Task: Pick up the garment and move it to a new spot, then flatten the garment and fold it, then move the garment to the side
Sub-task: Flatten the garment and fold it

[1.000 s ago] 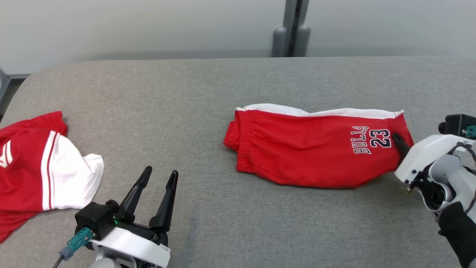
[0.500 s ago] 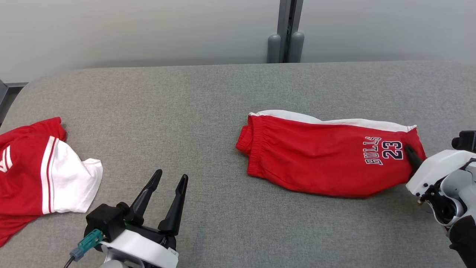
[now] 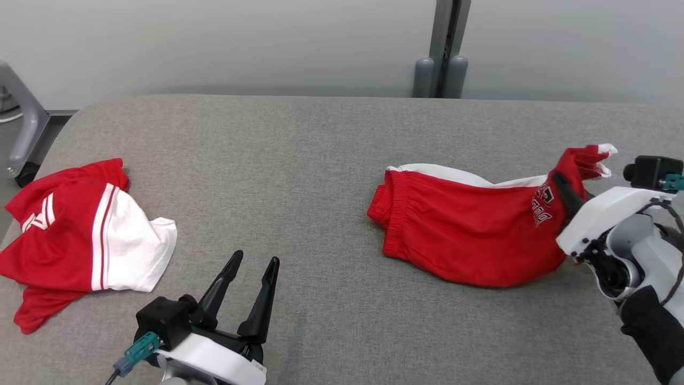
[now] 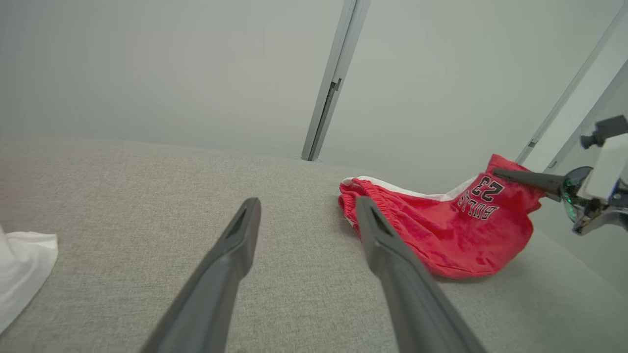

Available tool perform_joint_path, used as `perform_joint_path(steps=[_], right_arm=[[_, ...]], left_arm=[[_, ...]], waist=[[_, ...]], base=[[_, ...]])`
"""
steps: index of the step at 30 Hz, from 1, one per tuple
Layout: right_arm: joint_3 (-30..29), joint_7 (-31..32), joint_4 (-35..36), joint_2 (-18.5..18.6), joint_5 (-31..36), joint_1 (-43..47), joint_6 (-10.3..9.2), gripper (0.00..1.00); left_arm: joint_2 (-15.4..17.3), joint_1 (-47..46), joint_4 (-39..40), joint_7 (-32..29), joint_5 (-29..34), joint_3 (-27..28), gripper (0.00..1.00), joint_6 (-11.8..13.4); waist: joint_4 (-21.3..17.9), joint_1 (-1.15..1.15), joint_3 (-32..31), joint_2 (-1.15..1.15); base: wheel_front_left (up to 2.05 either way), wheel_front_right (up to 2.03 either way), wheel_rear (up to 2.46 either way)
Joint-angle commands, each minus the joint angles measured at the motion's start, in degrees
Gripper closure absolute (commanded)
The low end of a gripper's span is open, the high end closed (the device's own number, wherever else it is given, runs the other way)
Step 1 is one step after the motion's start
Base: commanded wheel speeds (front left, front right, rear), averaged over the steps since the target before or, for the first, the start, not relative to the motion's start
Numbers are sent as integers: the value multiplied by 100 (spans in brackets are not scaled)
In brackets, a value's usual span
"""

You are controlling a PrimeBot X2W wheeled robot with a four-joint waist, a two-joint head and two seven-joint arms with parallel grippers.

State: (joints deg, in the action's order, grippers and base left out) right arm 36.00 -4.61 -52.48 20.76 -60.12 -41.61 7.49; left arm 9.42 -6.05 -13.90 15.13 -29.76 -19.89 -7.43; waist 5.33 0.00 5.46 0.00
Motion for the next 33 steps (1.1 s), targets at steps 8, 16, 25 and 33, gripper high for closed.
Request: perform_joint_path(steps=[8,16,25,33], right_arm=[[342,247,65,-526,92,-214,1,100],[512,380,-176,-913,-11,-395,1,100],[734,403,-638,-1286,-66,-582,1,0],[1034,64,-150,-1364,-146,-489,1,0]], left_arm=[[-105,-2,-104,1,-43,-36,0,-9],[-90,-96,-178,1,-55,-108,0,-10],[-70,-125,-240,1,-79,-98,0,-10],[-95,-31,-259,1,-101,50,0,-10]], waist=[[443,0,26,0],[711,0,58,0],[795,0,104,0],[510,0,15,0]], base=[[0,0,0],[0,0,0],[0,0,0],[0,0,0]])
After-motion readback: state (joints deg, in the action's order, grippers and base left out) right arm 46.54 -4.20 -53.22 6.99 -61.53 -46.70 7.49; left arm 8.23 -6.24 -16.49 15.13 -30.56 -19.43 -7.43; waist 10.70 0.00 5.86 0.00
